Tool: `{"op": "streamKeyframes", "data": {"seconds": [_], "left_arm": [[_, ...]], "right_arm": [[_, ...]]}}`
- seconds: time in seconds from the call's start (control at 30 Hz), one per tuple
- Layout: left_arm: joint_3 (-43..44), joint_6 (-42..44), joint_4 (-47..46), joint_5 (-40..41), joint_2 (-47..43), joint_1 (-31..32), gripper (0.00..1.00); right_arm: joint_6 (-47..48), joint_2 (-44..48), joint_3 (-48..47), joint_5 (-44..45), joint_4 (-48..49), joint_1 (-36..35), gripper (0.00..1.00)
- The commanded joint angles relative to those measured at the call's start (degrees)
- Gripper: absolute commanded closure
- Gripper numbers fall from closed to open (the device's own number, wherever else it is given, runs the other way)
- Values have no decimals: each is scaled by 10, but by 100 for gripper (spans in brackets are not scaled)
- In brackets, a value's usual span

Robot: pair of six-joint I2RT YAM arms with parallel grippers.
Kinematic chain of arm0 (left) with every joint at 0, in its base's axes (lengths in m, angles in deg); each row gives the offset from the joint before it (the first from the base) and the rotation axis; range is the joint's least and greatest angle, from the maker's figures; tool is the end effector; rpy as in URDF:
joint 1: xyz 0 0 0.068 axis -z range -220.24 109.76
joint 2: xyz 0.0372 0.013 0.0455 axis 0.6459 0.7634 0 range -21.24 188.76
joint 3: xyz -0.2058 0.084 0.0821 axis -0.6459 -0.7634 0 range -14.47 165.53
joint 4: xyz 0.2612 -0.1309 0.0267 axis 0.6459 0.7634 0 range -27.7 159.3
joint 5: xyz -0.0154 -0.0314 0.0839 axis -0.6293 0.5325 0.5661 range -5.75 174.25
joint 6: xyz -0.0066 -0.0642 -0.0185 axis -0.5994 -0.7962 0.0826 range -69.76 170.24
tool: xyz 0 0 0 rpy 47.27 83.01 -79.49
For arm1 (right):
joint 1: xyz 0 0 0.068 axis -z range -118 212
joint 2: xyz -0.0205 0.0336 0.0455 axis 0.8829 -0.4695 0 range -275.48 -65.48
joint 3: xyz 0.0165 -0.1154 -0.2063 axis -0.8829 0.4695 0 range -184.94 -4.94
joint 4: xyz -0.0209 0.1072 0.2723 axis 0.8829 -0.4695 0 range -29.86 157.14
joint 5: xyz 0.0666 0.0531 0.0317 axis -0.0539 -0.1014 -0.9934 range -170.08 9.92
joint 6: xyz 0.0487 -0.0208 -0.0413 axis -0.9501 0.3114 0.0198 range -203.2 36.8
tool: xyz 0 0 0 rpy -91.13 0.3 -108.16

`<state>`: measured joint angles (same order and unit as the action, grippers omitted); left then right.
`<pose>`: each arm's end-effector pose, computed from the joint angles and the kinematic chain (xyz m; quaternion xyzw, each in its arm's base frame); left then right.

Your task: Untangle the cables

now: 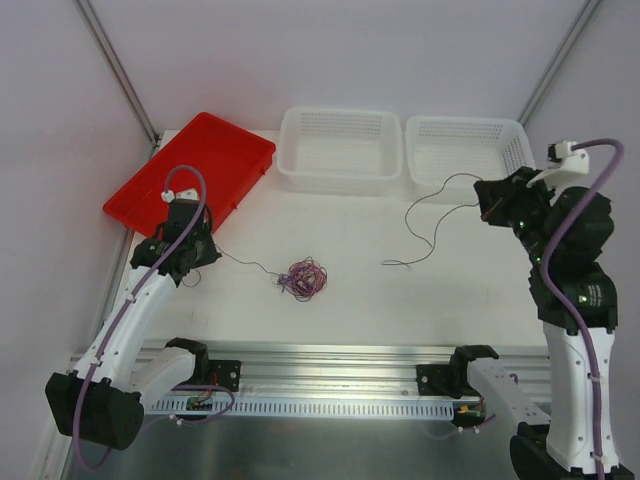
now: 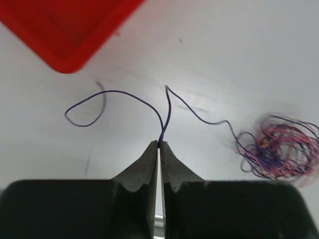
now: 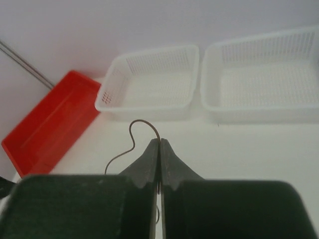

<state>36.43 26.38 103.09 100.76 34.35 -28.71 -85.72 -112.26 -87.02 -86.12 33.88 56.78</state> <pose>0.2602 -0.0375 0.2481 -0.1525 0.9048 0.0127 0.3975 0.1835 0.0224 0.4934 -0.0542 0.6924 0.0849 0.7145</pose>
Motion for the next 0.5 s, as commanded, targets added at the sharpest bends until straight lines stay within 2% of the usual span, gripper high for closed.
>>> {"op": "streamKeyframes", "data": {"seconds": [0.0,0.13,0.17,0.27,0.3,0.37,0.4,0.47], "left_arm": [[-2,17,-54,-195,-17,2,96],[-24,11,-90,-268,-10,33,88],[-27,13,-96,-273,-7,41,81],[-22,28,-98,-291,5,67,69],[-19,30,-97,-296,6,69,57],[-8,40,-99,-307,5,68,47],[-3,45,-98,-308,4,69,35],[13,61,-99,-303,6,69,23]], "right_arm": [[-8,33,73,-11,22,3,99],[-35,53,191,-27,60,3,99],[-42,53,240,-34,69,4,99],[-62,40,323,-57,93,2,99],[-64,34,338,-59,96,1,99],[-70,7,365,-56,91,2,99],[-72,-5,386,-54,89,1,99],[-72,-43,399,-49,79,-1,96]]}}
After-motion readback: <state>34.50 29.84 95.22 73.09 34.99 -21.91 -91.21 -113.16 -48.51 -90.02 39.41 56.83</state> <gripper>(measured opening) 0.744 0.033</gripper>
